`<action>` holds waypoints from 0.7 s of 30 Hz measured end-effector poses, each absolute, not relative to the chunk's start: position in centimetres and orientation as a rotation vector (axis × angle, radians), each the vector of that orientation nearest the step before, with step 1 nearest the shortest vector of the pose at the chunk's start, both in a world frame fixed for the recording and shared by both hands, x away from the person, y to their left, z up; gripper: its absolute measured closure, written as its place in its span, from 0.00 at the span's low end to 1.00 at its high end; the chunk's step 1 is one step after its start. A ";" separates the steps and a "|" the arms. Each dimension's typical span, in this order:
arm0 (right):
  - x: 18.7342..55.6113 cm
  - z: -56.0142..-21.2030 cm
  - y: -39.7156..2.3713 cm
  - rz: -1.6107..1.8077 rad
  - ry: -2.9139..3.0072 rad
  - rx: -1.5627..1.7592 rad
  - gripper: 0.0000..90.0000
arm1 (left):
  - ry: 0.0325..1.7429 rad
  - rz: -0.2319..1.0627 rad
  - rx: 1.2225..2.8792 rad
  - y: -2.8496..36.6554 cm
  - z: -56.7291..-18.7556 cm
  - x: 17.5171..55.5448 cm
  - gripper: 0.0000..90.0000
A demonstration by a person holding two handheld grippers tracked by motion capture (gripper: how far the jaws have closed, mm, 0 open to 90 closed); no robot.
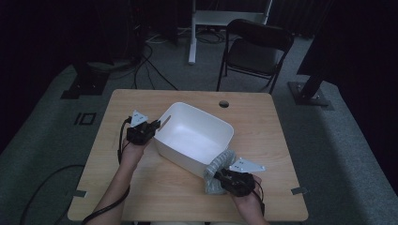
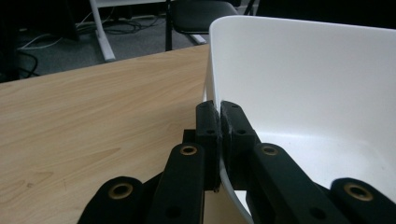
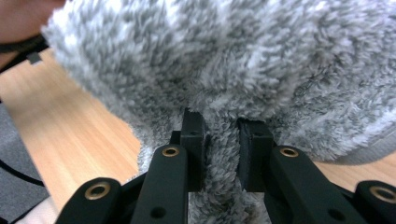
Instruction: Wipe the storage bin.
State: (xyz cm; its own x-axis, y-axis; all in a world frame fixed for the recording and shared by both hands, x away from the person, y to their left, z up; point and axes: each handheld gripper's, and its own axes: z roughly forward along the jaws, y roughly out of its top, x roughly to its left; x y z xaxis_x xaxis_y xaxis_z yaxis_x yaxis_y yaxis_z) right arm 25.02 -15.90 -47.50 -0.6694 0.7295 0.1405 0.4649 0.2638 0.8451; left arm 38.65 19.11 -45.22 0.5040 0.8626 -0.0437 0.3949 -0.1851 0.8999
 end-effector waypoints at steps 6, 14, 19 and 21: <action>26.2 -48.9 -16.3 1.328 2.296 1.167 0.84 | 1.049 0.613 1.797 19.1 -45.2 38.6 0.96; 27.3 -50.2 -16.7 1.312 2.332 1.225 0.84 | 1.045 0.602 1.798 19.3 -45.1 38.7 0.96; 28.1 -51.2 -17.1 1.308 2.354 1.273 0.84 | 1.036 0.601 1.806 19.3 -45.1 38.7 0.95; 28.4 -51.7 -17.2 1.294 2.362 1.294 0.84 | 1.036 0.600 1.807 19.4 -45.1 38.7 0.95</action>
State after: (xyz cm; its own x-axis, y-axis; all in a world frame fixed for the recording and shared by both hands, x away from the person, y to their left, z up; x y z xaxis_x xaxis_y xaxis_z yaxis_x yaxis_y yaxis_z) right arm 28.38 -17.21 -51.71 -0.6152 0.7470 0.2521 0.6145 0.2540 0.7469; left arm 38.66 19.36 -45.09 0.5239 0.8511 -0.0348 0.3934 -0.2055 0.8961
